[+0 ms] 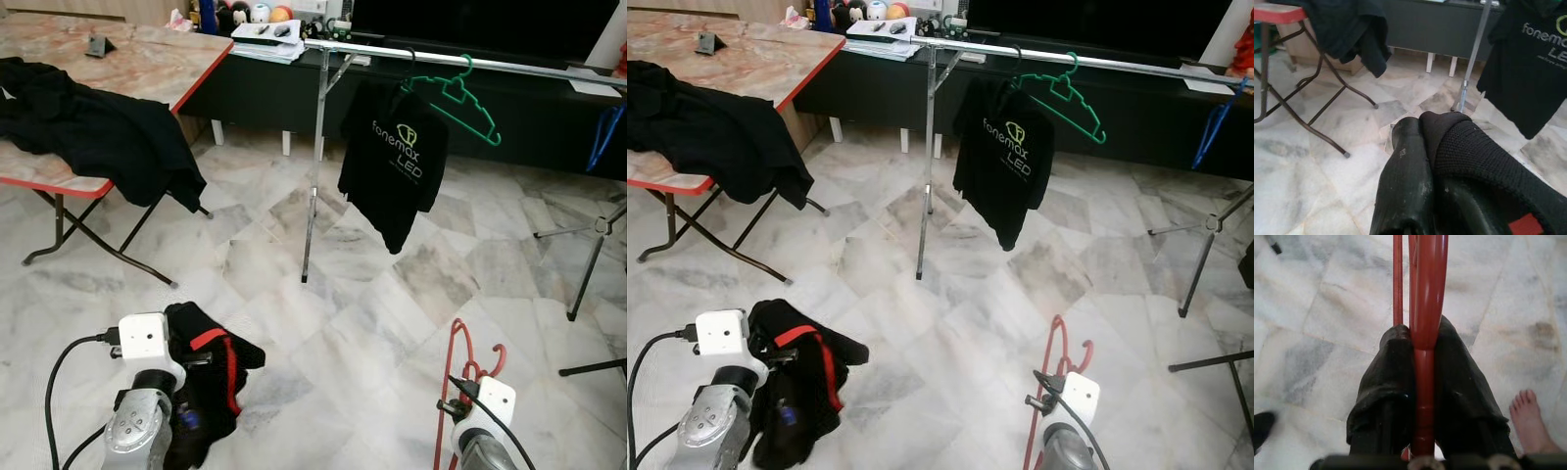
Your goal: Hang hanger
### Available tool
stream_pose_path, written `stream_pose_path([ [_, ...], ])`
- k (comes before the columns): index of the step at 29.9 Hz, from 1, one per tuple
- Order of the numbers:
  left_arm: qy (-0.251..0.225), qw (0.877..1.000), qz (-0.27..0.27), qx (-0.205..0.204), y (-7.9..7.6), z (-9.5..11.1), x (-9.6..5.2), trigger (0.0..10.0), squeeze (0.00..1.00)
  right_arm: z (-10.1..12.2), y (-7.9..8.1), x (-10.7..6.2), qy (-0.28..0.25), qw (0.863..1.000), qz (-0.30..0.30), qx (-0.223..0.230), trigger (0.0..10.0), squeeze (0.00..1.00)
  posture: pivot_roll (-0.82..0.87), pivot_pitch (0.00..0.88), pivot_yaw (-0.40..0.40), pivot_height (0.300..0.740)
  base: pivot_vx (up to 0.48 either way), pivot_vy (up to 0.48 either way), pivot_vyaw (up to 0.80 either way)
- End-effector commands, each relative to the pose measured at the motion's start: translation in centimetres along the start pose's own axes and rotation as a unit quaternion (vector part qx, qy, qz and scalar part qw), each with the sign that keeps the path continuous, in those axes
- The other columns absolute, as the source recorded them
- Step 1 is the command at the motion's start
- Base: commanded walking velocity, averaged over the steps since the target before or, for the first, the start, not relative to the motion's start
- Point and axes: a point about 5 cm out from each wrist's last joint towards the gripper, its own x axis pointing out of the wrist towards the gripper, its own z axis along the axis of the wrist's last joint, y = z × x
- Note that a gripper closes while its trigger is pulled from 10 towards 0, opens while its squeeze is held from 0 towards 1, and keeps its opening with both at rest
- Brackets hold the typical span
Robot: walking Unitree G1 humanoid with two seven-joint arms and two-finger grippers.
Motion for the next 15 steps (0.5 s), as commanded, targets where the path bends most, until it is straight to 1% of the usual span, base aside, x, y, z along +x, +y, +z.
stream_pose_path([
  [1, -0.003, 1.0, -0.015, 0.009, -0.43, 0.28, -0.12, 10.0, 0.0, -0.34, -1.14, -0.1, 0.009, 1.0, -0.021, 0.014, 10.0, 0.0, 0.0, 0.19, -0.067, 0.74, 0.3, 0.0, -0.79],
  [7, 0.0, 1.0, -0.017, 0.01, -0.5, 0.22, -0.15, 10.0, 0.0, -0.44, -1.19, -0.13, 0.01, 1.0, -0.023, 0.016, 10.0, 0.0, 0.01, 0.195, -0.065, 0.74, 0.307, 0.0, -0.79],
  [11, 0.005, 1.0, -0.023, 0.008, -0.84, 0.12, -0.17, 10.0, 0.0, -0.44, -1.1, -0.12, 0.009, 0.999, -0.026, 0.021, 10.0, 0.0, 0.02, 0.197, -0.057, 0.74, 0.308, 0.0, -0.79],
  [12, 0.005, 1.0, -0.024, 0.008, -0.89, 0.12, -0.17, 10.0, 0.0, -0.45, -1.1, -0.13, 0.009, 0.999, -0.027, 0.024, 10.0, 0.0, 0.02, 0.197, -0.057, 0.74, 0.311, 0.0, -0.47],
  [15, 0.006, 1.0, -0.025, 0.007, -0.97, 0.19, -0.17, 10.0, 0.0, -0.47, -1.02, -0.13, 0.008, 0.999, -0.026, 0.02, 10.0, 0.0, 0.02, 0.197, -0.057, 0.74, 0.311, 0.0, 0.0],
])
